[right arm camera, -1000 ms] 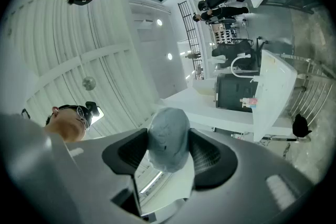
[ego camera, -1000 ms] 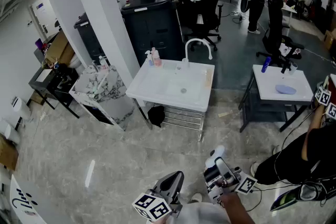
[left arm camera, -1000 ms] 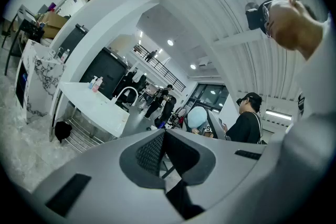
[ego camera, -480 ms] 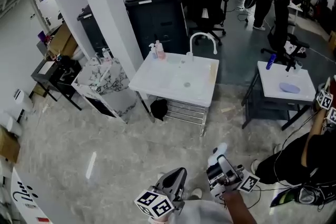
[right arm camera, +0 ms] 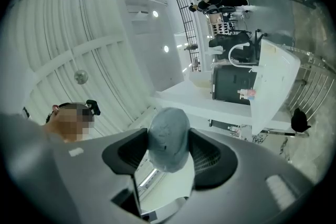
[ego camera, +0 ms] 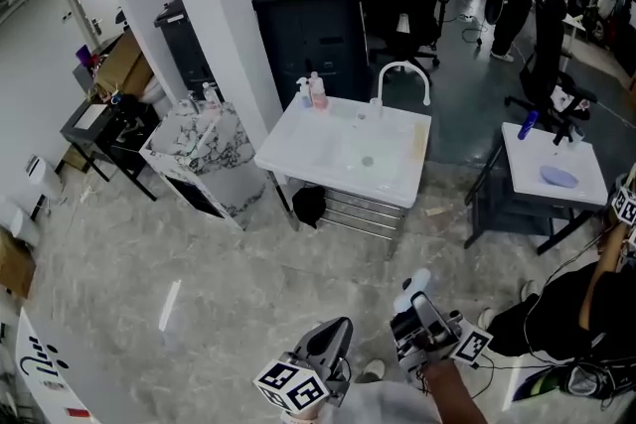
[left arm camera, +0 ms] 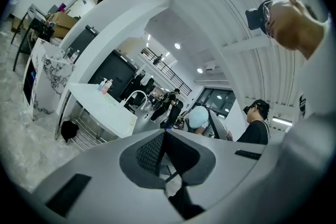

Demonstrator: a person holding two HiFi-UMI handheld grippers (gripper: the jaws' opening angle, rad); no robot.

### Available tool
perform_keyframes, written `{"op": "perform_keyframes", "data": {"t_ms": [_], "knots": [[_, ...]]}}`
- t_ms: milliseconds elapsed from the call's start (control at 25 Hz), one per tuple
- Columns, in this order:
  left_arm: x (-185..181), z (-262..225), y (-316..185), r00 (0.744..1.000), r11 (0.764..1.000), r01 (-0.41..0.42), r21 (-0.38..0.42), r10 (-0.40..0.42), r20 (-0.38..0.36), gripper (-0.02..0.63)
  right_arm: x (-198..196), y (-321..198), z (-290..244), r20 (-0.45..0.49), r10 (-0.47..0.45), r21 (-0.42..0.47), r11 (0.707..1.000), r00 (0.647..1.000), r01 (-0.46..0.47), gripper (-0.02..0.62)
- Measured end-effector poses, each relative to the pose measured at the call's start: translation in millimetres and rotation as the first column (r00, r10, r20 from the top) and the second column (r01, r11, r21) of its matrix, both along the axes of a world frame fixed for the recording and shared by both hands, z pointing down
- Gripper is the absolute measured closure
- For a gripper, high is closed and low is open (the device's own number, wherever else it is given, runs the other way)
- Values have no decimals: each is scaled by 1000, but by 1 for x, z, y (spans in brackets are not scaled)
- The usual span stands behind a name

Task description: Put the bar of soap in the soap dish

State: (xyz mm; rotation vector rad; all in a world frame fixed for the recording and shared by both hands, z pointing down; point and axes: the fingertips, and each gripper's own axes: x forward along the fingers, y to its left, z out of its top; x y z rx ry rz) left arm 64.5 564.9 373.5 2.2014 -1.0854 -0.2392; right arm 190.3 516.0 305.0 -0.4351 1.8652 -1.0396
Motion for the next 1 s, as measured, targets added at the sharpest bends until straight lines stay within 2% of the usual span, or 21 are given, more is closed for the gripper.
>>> {"op": "perform_keyframes", "data": {"t_ms": [680, 1000], "knots": [[-102, -24, -125, 998, 995, -57, 82, 59, -23, 601, -94, -106, -16, 20, 42, 31, 999, 999, -43, 331], [-148, -13, -157, 996, 994, -87, 72, 89, -21, 601, -132, -141, -9, 63, 87, 32, 995, 994, -89, 331]]}}
